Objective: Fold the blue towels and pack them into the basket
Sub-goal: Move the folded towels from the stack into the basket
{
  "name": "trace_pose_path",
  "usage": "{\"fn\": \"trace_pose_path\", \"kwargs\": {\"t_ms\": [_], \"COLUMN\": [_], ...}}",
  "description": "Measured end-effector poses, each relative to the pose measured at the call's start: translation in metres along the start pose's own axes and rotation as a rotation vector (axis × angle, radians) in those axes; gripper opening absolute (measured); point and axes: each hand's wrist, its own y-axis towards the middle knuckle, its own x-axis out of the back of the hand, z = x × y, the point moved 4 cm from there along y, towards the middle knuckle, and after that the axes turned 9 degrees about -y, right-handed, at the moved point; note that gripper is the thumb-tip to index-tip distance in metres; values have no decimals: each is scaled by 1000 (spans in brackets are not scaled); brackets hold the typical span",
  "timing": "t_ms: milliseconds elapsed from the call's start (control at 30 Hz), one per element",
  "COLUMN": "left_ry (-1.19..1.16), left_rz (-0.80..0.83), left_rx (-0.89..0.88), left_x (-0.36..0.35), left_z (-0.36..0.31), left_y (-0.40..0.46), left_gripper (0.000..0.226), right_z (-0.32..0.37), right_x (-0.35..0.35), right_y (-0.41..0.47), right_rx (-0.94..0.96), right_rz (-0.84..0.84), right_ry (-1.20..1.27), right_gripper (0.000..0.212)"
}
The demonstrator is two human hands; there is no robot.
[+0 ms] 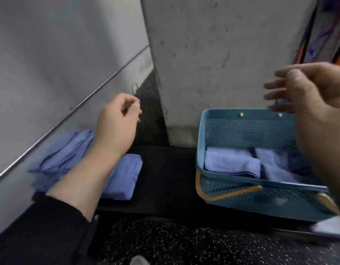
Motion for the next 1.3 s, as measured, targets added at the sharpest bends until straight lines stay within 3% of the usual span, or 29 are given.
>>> {"fn": "trace_pose_path", "kwargs": {"t_ms": [167,300,433,600,733,900,1033,1167,1300], "left_ry": [326,640,906,1084,861,544,272,129,44], "left_rz": [73,286,491,634,567,380,305,320,190], "left_rx": [196,231,229,170,203,280,339,329,249], "left_x": [41,46,41,32,22,24,23,29,48], "left_z": [63,101,141,166,166,164,155,133,108], "left_y": [-41,-58,-73,-89,-95,-92,-86,-78,-66], "left_gripper": [18,31,24,23,26,23,28,39,44], "right_z": [39,8,-49,-78,-75,-87,-86,-73,-44], "right_x": [-107,-196,-255,-298,-318,-325,-319,-312,-302], "right_y": [-58,-106,-143,-174,-179,-179,-175,-174,-160], "right_rx": [20,-100,-342,-775,-979,-989,-1086,-1231,-1134], "right_rz": [271,584,852,889,810,759,728,706,655], "right_ry": [161,43,-101,42,289,245,364,614,735], "right_gripper": [18,16,26,48,53,59,42,38,42]}}
